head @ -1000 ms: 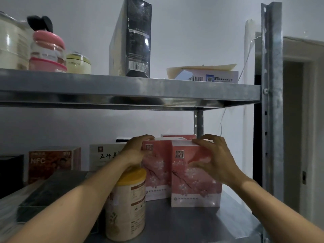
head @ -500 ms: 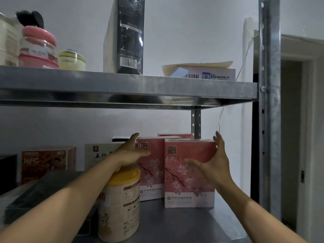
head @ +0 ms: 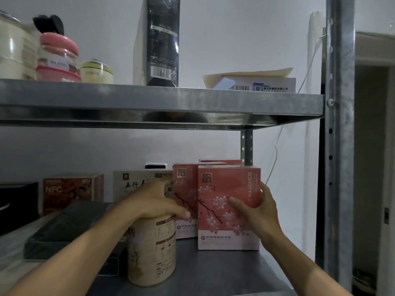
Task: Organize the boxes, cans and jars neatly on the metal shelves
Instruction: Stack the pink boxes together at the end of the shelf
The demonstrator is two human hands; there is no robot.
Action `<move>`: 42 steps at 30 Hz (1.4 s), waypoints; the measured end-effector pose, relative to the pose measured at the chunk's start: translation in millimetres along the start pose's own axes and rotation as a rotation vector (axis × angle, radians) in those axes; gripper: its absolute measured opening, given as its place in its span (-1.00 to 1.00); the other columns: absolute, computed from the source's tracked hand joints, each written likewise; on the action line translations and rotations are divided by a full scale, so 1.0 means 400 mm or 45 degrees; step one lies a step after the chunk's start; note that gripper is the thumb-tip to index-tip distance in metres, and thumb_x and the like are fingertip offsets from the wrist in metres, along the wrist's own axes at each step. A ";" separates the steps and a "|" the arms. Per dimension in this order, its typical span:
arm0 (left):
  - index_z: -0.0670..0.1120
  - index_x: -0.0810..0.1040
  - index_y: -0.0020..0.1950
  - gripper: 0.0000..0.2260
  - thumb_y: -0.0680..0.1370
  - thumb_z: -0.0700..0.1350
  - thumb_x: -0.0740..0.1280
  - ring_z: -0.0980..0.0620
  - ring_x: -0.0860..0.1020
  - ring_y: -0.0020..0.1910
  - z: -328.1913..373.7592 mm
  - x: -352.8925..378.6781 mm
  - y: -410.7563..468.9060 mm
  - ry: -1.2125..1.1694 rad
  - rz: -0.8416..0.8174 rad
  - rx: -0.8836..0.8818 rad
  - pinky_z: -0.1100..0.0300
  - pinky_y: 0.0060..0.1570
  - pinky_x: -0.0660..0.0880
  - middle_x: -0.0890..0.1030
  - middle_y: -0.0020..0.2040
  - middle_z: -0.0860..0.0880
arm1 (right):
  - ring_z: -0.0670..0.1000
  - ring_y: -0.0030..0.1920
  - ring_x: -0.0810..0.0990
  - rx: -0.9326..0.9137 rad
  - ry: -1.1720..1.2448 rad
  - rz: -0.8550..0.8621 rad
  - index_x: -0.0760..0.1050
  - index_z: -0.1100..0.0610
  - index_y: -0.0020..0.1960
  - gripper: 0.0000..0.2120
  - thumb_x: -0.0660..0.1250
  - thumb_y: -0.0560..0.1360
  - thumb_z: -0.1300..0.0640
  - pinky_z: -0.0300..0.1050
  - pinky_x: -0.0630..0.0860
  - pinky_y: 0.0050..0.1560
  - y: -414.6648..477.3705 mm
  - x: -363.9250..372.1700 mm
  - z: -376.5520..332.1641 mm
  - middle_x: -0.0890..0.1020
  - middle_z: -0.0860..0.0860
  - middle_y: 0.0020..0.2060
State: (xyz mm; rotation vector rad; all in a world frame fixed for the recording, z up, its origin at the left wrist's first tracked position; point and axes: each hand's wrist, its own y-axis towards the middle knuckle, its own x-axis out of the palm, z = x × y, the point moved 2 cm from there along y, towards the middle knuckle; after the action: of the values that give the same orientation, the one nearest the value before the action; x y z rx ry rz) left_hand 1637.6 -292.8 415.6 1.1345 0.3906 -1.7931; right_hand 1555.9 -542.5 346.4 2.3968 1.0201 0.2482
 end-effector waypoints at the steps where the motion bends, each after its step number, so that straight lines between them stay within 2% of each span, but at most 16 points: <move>1: 0.21 0.44 0.20 -0.34 0.17 0.17 0.61 0.17 0.53 0.03 -0.004 -0.005 -0.005 0.002 -0.021 -0.012 0.24 0.08 0.46 0.58 0.05 0.22 | -0.02 0.15 0.59 0.006 0.005 -0.016 0.30 -0.12 0.38 -0.12 0.60 0.15 -0.21 0.11 0.60 0.13 -0.002 0.007 0.003 0.56 -0.11 0.18; 3: 0.16 0.44 0.23 -0.37 0.23 0.05 0.62 0.19 0.52 -0.05 -0.013 -0.018 -0.006 -0.008 -0.057 -0.050 0.29 -0.05 0.45 0.54 -0.10 0.23 | -0.04 0.14 0.59 0.010 0.009 -0.046 0.31 -0.10 0.38 -0.11 0.59 0.15 -0.24 0.09 0.60 0.13 -0.004 0.023 0.005 0.57 -0.11 0.18; 5: 0.12 0.38 0.35 -0.28 0.26 0.00 0.61 0.18 0.49 -0.08 -0.021 -0.030 -0.005 0.014 -0.055 -0.072 0.31 -0.10 0.43 0.48 -0.13 0.23 | -0.05 0.13 0.59 0.013 0.019 -0.068 0.31 -0.10 0.38 -0.12 0.58 0.15 -0.25 0.08 0.60 0.13 -0.007 0.039 0.004 0.57 -0.11 0.18; 8: 0.08 0.32 0.46 -0.12 0.19 0.03 0.61 0.08 0.53 0.05 -0.037 -0.043 0.000 0.048 -0.035 -0.105 0.21 0.07 0.49 0.55 0.03 0.12 | -0.07 0.13 0.59 -0.004 0.022 -0.087 0.30 -0.12 0.37 -0.15 0.58 0.18 -0.23 0.05 0.60 0.13 -0.015 0.060 0.001 0.57 -0.16 0.16; 12: 0.11 0.27 0.48 -0.13 0.24 0.00 0.59 0.04 0.50 0.09 -0.057 -0.064 -0.004 0.141 -0.057 -0.178 0.22 -0.02 0.48 0.49 0.17 0.04 | -0.13 0.10 0.57 -0.014 0.056 -0.121 0.29 -0.14 0.32 -0.24 0.58 0.23 -0.17 0.01 0.59 0.14 -0.027 0.079 -0.009 0.54 -0.24 0.10; 14: 0.13 0.20 0.51 -0.07 0.23 0.02 0.59 0.00 0.49 0.16 -0.070 -0.073 -0.005 0.199 -0.079 -0.217 0.14 0.06 0.51 0.44 0.33 -0.01 | -0.18 0.05 0.55 -0.016 0.053 -0.143 0.26 -0.17 0.29 -0.27 0.57 0.25 -0.14 -0.04 0.59 0.14 -0.033 0.084 -0.016 0.49 -0.32 0.04; 18: 0.11 0.13 0.54 -0.02 0.25 -0.06 0.61 0.03 0.45 0.19 -0.048 -0.069 -0.014 0.239 0.014 -0.140 0.15 0.06 0.49 0.40 0.40 -0.01 | -0.10 0.13 0.55 -0.022 0.036 -0.168 0.25 -0.11 0.39 -0.19 0.55 0.26 -0.18 0.02 0.57 0.18 -0.035 0.084 -0.021 0.47 -0.34 0.04; 20: 0.10 0.17 0.52 -0.02 0.22 -0.03 0.63 0.04 0.44 0.20 -0.022 -0.055 -0.018 0.154 0.126 -0.035 0.12 0.13 0.46 0.42 0.39 0.01 | -0.09 0.14 0.54 -0.020 0.031 -0.170 0.23 -0.10 0.42 -0.16 0.55 0.26 -0.19 0.05 0.57 0.19 -0.035 0.085 -0.021 0.47 -0.30 0.05; 22: 0.10 0.16 0.54 0.03 0.18 0.04 0.64 0.00 0.39 0.34 -0.002 -0.039 -0.020 0.023 0.226 0.041 0.02 0.29 0.40 0.37 0.44 0.02 | -0.08 0.14 0.55 -0.012 0.025 -0.175 0.23 -0.11 0.42 -0.15 0.54 0.24 -0.21 0.04 0.58 0.18 -0.035 0.086 -0.022 0.47 -0.30 0.05; 24: 0.08 0.14 0.55 0.05 0.19 0.06 0.65 0.00 0.32 0.42 0.009 -0.021 -0.015 -0.071 0.282 0.099 0.00 0.37 0.33 0.32 0.48 0.01 | -0.13 0.10 0.56 -0.018 0.027 -0.174 0.24 -0.13 0.39 -0.18 0.55 0.25 -0.20 -0.07 0.59 0.12 -0.033 0.086 -0.022 0.47 -0.33 0.03; 27: 0.06 0.09 0.57 0.06 0.23 0.05 0.63 0.00 0.30 0.44 0.031 0.003 -0.008 -0.183 0.348 0.151 0.07 0.35 0.29 0.29 0.50 -0.01 | -0.22 0.01 0.54 -0.022 0.046 -0.179 0.24 -0.15 0.36 -0.22 0.55 0.26 -0.17 -0.23 0.55 0.01 -0.034 0.085 -0.026 0.46 -0.36 0.01; 29: 0.05 0.01 0.58 0.07 0.26 0.05 0.62 -0.02 0.29 0.45 0.047 0.024 -0.002 -0.269 0.406 0.134 0.05 0.33 0.30 0.28 0.51 -0.02 | -0.16 0.08 0.55 -0.010 0.066 -0.187 0.23 -0.11 0.40 -0.18 0.54 0.26 -0.18 -0.11 0.58 0.10 -0.033 0.085 -0.022 0.49 -0.30 0.05; 32: 0.12 0.00 0.55 0.06 0.24 0.10 0.61 -0.03 0.37 0.39 0.063 0.086 0.014 -0.539 0.451 0.049 0.01 0.29 0.36 0.37 0.43 0.03 | -0.12 0.14 0.57 0.000 0.104 -0.202 0.22 -0.09 0.45 -0.13 0.54 0.26 -0.21 -0.01 0.57 0.19 -0.027 0.085 -0.012 0.53 -0.22 0.12; 35: 0.24 0.12 0.43 0.13 -0.04 0.40 0.55 -0.06 0.45 0.33 0.062 0.152 0.023 -0.697 0.539 -0.079 -0.13 0.25 0.45 0.45 0.39 0.02 | -0.07 0.15 0.60 0.054 0.217 -0.226 0.22 -0.13 0.47 -0.06 0.55 0.21 -0.29 0.06 0.58 0.18 -0.019 0.085 0.002 0.57 -0.14 0.19; 38: 0.13 0.26 0.38 -0.03 0.07 0.28 0.60 0.01 0.55 0.17 0.035 0.200 0.026 -0.905 0.567 -0.145 -0.02 0.15 0.51 0.55 0.26 0.03 | -0.05 0.09 0.65 0.107 0.310 -0.285 0.31 -0.15 0.41 -0.19 0.52 0.24 -0.31 0.09 0.60 0.14 -0.012 0.087 0.012 0.63 -0.10 0.14; 42: 0.17 0.34 0.34 -0.17 0.15 0.22 0.61 0.09 0.59 0.08 0.011 0.251 0.028 -1.127 0.465 -0.112 0.00 0.14 0.55 0.60 0.14 0.10 | -0.08 0.12 0.63 0.144 0.417 -0.355 0.26 -0.13 0.47 -0.32 0.34 0.41 -0.26 -0.09 0.61 0.07 -0.008 0.091 0.019 0.59 -0.08 0.22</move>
State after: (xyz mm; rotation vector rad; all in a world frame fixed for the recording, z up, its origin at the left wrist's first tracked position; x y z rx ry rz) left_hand 1632.3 -356.3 337.0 0.2449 -0.2514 -1.7297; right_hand 1582.0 -517.6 337.0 2.3216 1.5384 0.5042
